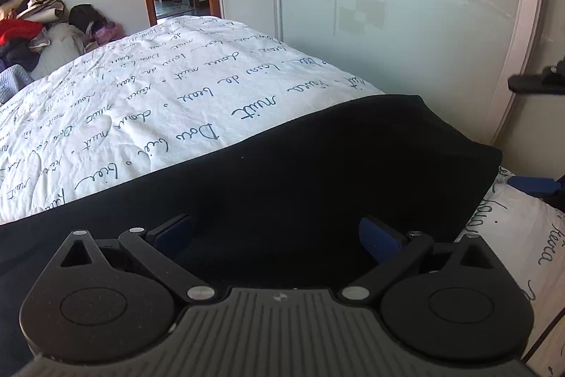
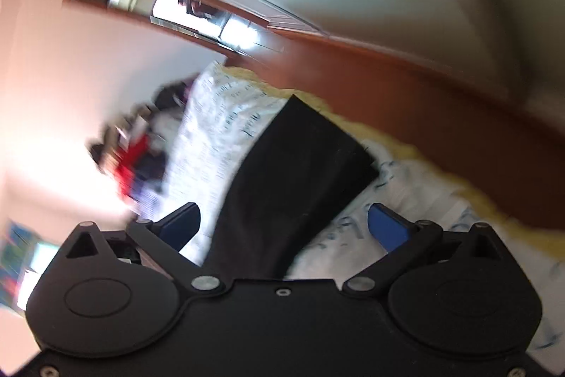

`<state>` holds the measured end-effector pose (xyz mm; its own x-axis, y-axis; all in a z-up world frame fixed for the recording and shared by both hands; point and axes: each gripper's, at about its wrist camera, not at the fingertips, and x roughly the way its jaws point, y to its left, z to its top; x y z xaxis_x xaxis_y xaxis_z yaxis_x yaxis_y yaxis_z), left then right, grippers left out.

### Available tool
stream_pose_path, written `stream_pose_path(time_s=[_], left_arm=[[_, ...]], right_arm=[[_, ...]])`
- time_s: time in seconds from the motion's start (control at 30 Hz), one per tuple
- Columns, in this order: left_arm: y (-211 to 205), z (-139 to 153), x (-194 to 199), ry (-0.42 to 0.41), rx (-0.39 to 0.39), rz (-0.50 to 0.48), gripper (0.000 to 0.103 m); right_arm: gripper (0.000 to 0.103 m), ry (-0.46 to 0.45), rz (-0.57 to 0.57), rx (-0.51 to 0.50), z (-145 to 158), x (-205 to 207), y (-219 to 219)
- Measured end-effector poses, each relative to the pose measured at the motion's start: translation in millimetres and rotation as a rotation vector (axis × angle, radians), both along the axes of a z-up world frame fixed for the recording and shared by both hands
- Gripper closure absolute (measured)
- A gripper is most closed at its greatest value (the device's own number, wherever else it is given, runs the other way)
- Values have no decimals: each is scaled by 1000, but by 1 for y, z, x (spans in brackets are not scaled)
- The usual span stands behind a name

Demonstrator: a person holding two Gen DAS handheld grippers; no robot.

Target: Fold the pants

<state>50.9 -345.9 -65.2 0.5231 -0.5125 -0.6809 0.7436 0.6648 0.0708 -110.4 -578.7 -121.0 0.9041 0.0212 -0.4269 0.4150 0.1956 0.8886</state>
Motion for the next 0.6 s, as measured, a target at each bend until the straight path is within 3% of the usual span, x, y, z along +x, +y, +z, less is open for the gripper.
stream_pose_path(time_s=[0.23, 0.5, 0.53, 0.6], left_arm=[[-5, -2, -6, -47, 23, -14, 0], [-7, 1, -1, -16, 19, -3, 0], [-7, 2, -1, -18, 23, -2, 1], [-8, 4, -1, -36, 34, 1, 1]], right_arm=[[0, -1, -113, 77, -3, 16, 10], [2, -2, -209, 16, -2, 15, 10], [6, 12, -204, -7, -2, 14, 9], [25, 66, -194, -56, 1, 13, 8]])
